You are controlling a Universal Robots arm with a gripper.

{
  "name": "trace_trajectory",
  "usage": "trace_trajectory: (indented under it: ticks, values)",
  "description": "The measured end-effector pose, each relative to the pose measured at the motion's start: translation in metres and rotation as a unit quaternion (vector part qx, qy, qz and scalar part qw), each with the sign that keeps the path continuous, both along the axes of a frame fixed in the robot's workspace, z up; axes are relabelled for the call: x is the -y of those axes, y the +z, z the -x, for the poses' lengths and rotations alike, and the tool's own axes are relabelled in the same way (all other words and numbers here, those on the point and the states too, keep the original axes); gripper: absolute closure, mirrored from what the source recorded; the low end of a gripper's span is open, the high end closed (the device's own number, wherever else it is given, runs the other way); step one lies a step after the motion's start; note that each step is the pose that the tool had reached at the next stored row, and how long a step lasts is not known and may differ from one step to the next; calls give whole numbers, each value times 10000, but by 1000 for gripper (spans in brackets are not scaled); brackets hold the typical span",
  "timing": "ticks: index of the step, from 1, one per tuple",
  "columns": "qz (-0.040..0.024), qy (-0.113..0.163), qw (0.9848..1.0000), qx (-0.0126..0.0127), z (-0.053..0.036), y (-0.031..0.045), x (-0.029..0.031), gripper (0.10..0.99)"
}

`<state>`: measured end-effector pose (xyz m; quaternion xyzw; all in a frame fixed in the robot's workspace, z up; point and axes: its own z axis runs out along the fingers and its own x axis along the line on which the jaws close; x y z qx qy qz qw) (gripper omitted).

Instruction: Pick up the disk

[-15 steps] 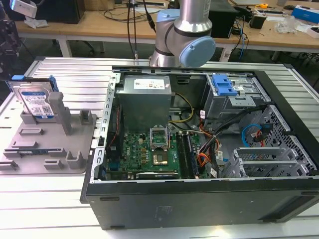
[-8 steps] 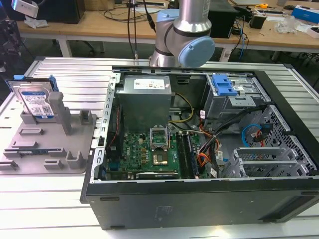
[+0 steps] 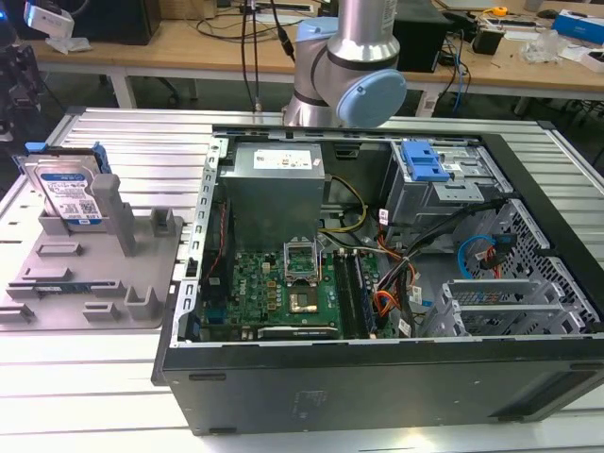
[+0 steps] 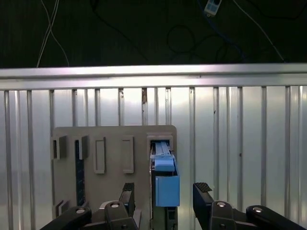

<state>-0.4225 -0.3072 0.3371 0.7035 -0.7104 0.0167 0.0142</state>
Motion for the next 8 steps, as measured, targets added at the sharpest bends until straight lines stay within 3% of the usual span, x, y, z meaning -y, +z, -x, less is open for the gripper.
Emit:
trace_trajectory:
  ticks: [8]
  values:
    - [0, 7, 10000, 0, 0, -103, 0, 486]
